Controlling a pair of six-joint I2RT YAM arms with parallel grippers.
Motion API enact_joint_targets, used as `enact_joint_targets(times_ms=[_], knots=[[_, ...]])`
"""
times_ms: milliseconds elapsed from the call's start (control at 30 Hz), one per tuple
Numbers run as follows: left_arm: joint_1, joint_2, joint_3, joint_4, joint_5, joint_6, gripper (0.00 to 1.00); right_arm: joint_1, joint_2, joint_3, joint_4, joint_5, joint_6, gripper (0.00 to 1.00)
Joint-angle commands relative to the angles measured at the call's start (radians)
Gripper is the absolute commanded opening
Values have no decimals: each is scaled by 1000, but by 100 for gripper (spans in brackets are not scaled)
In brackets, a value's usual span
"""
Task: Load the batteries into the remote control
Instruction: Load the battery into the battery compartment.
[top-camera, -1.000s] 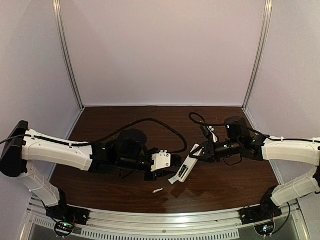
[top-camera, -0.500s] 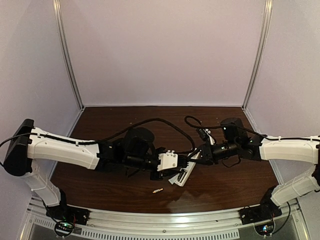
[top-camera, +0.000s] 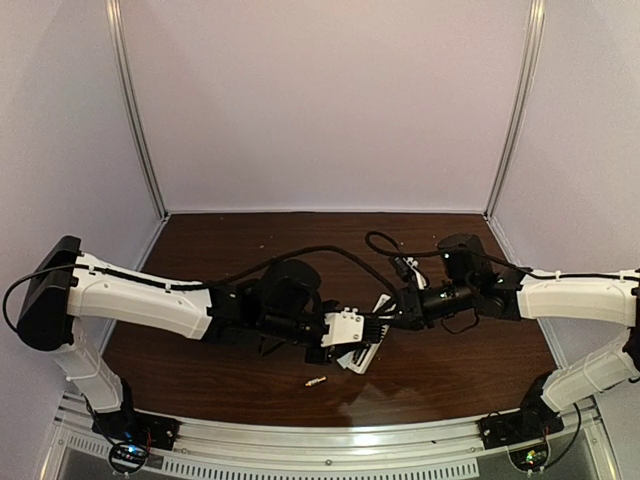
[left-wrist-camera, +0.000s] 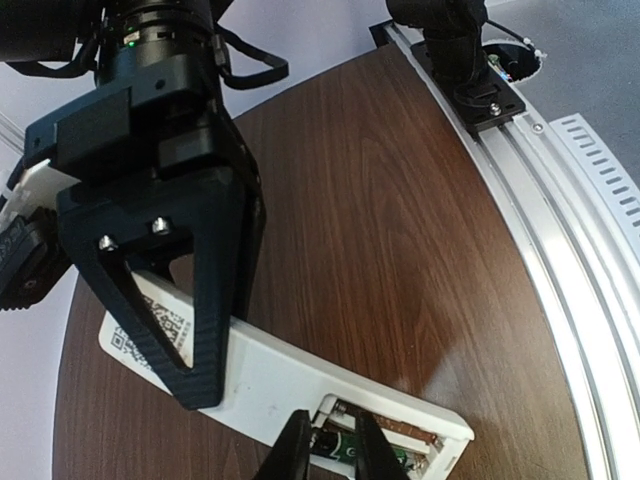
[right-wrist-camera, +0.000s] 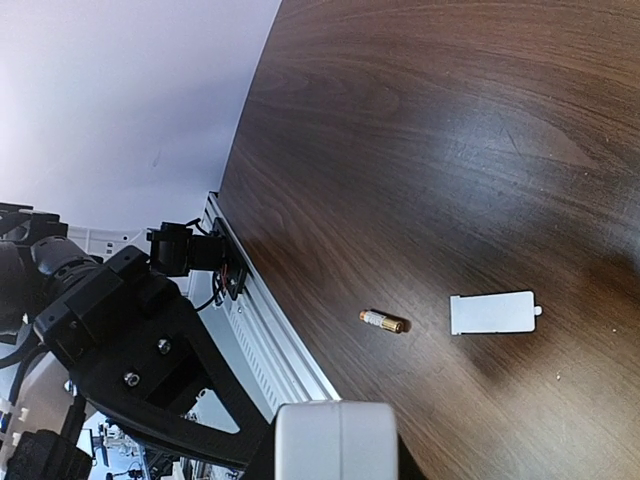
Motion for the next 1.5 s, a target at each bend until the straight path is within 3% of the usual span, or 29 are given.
enact_joint_targets(times_ms=[0,500,1000,1300,1467], knots=[[-4,30,30,-7,10,19,18,11,10,32,8,-7,-18,0],[-3,38,19,-22,-29,21,26,18,11,43,-4,-10,-28,0],[-32,-6,24,-17,-21,68,27,18,28,37,-3,-10,-28,0],[-31,-35,11,7,-64,68,36,18,32,36,-7,-10,-30,0],[-32,-31,-2,5,-96,44,52,18,25,38,-10,-10,-30,0]])
